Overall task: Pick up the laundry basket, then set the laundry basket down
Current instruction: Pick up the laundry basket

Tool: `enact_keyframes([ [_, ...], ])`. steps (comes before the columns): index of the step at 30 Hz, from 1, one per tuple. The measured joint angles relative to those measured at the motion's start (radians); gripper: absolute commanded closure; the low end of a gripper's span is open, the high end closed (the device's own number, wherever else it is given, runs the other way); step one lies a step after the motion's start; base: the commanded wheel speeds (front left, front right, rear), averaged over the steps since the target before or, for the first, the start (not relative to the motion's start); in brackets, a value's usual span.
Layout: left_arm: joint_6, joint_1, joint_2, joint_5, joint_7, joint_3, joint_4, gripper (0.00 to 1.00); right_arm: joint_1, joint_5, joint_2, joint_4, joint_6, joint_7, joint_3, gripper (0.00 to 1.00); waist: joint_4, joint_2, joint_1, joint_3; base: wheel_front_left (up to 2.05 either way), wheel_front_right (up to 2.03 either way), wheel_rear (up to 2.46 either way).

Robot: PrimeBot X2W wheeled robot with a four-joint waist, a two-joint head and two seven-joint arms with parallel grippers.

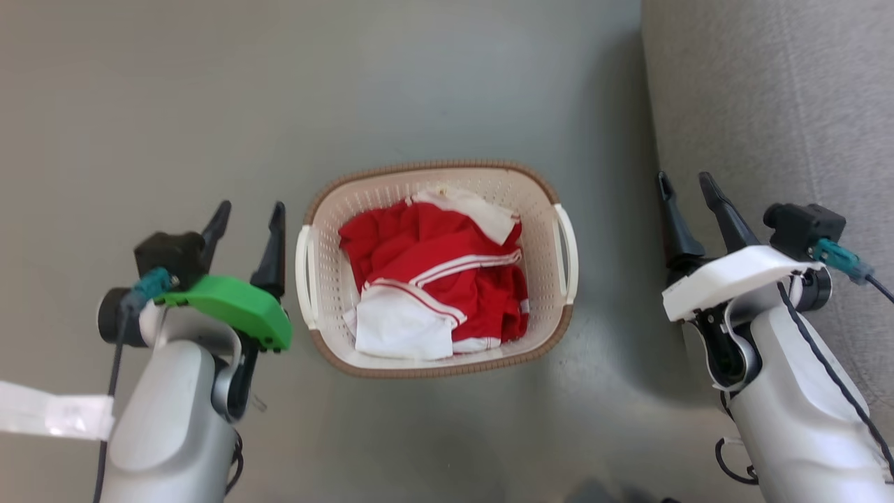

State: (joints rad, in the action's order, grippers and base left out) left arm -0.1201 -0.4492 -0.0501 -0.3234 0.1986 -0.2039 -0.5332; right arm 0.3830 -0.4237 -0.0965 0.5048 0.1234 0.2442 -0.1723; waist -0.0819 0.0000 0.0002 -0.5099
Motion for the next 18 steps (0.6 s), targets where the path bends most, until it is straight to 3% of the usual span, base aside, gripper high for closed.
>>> enact_keyframes([
  [18, -0.003, -0.214, 0.014, -0.035, -0.059, -0.072, -0.251, 0.0, 0.215, -0.03, 0.016, 0.274, 0.0, -0.066, -0.135, 0.0, 0.019, 0.0, 0.0, -0.24, 0.0, 0.0, 0.0],
])
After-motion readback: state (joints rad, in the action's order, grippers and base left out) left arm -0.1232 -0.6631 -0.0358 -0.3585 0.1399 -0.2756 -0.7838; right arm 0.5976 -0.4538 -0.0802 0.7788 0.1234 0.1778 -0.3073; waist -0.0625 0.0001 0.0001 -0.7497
